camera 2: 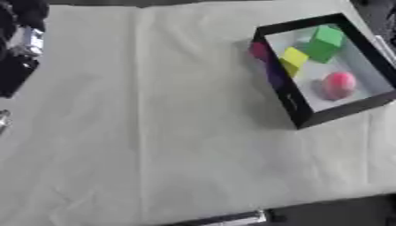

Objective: Pick up the objects with one hand, pass them to the other hand, and then place them into the box on the other side of the table.

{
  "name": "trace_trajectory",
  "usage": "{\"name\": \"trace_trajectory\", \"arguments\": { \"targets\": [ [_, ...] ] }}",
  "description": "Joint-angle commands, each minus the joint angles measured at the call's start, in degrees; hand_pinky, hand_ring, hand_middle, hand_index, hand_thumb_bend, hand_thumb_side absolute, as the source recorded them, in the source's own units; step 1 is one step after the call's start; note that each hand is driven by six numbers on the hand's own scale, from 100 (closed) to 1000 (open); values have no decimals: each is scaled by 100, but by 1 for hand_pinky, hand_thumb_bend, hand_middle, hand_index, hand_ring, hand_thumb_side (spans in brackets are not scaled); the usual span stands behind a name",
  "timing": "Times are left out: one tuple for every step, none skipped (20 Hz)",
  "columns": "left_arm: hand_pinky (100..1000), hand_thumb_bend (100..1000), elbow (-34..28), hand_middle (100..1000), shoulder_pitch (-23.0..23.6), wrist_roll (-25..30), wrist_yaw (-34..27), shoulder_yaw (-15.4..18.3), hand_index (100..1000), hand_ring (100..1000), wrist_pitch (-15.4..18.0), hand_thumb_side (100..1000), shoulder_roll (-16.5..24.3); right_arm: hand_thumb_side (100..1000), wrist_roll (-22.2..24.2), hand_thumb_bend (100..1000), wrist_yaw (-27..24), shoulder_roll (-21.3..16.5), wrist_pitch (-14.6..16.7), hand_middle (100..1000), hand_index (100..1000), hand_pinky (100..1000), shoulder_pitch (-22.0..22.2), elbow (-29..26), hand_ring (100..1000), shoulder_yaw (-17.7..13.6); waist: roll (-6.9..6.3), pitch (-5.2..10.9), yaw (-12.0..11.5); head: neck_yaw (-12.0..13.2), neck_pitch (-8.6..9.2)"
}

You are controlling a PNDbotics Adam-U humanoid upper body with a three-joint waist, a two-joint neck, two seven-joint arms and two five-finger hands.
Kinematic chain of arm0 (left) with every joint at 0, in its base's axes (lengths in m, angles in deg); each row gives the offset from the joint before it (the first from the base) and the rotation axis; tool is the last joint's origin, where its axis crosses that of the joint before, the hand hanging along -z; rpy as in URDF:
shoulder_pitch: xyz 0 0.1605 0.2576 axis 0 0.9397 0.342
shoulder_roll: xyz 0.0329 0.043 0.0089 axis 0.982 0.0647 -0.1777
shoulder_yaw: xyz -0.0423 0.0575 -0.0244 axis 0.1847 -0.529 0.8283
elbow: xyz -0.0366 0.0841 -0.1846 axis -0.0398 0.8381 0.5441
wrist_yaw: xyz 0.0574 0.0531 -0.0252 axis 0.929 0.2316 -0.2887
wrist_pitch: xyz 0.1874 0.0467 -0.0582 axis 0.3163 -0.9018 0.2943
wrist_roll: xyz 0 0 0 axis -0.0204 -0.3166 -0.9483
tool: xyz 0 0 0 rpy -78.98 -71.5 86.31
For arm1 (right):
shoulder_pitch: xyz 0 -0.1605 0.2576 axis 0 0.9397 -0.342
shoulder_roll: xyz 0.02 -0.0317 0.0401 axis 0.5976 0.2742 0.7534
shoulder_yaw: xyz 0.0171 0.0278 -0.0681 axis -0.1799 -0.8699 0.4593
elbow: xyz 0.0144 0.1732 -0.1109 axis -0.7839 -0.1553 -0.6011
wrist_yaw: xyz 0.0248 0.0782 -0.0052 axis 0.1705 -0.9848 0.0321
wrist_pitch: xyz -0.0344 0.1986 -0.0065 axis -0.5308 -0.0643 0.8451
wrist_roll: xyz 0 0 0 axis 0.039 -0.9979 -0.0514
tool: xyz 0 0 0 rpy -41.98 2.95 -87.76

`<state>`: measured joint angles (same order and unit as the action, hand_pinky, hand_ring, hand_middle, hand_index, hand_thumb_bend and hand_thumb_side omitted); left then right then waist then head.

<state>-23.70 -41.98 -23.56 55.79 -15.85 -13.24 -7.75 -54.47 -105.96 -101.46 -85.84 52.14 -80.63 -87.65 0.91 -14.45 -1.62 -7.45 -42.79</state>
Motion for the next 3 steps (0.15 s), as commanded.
{"name": "trace_trajectory", "arguments": {
  "targets": [
    [824,100,-357,693,155,-165,-947,452,815,776,-134,748,368,100,30,238,143,50,297,841,843,677,42,-119,800,-102,-59,250,-26,90,-10],
    [822,100,-397,678,256,-249,-1212,581,805,774,-145,752,403,100,-10,268,134,121,281,846,828,675,82,-119,804,-91,-55,275,-47,110,-22],
    [821,100,-424,673,350,-327,-1429,695,798,774,-139,753,426,100,-73,262,147,182,216,846,827,674,114,-119,804,-75,-53,298,-67,127,-37]
  ]
}}
